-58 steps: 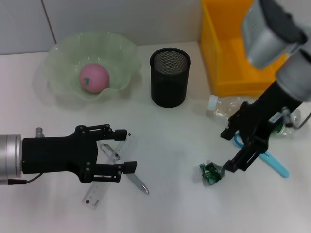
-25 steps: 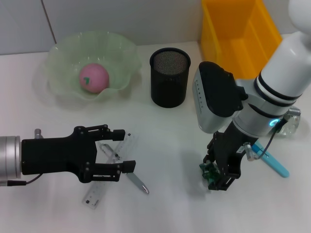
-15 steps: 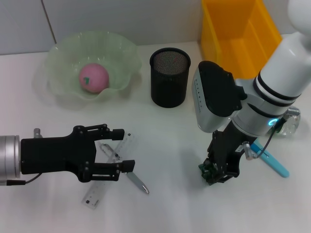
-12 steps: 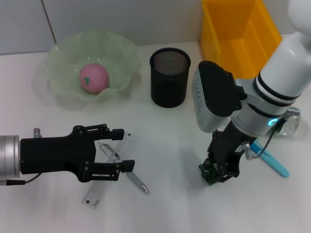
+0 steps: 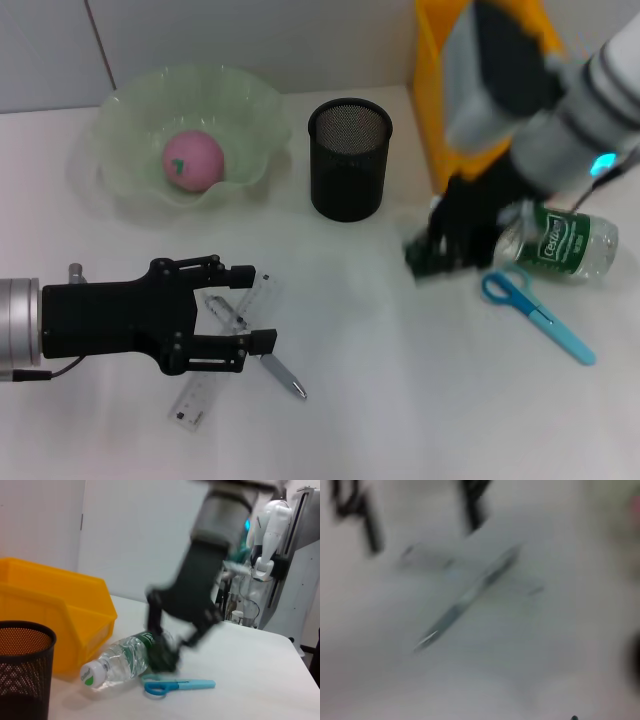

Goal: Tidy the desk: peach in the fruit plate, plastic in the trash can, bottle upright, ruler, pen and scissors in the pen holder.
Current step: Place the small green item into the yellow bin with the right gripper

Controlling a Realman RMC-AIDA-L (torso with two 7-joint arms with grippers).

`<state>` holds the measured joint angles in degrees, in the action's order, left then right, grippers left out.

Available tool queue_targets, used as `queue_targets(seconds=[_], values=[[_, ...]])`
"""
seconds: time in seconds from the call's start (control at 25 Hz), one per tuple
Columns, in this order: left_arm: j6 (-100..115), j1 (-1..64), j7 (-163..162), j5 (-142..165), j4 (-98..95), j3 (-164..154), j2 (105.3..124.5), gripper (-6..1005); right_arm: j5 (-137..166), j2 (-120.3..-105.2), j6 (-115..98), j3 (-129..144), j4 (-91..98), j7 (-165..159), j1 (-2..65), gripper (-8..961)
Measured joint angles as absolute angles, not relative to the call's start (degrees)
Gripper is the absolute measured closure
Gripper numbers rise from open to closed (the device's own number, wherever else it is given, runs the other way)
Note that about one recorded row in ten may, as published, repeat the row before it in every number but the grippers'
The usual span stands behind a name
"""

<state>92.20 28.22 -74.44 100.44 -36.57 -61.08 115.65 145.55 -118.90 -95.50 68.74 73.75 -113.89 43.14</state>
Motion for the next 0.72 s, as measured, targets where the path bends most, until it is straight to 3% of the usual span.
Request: queue_targets(seconds=[0.36,0.72], values=[[92.2,28.4,-74.4,100.5,-36.6,-61.1,115.76,172,146.2,-117.8,-80.3,55.2,76.6,-119.3,42.9,741],[92.2,28.6,-74.4,100.4,-36.6,-61.1,115.88,172,151.0,-118.23,-61.9,54.9,67.1,-124.9,43.2,775]])
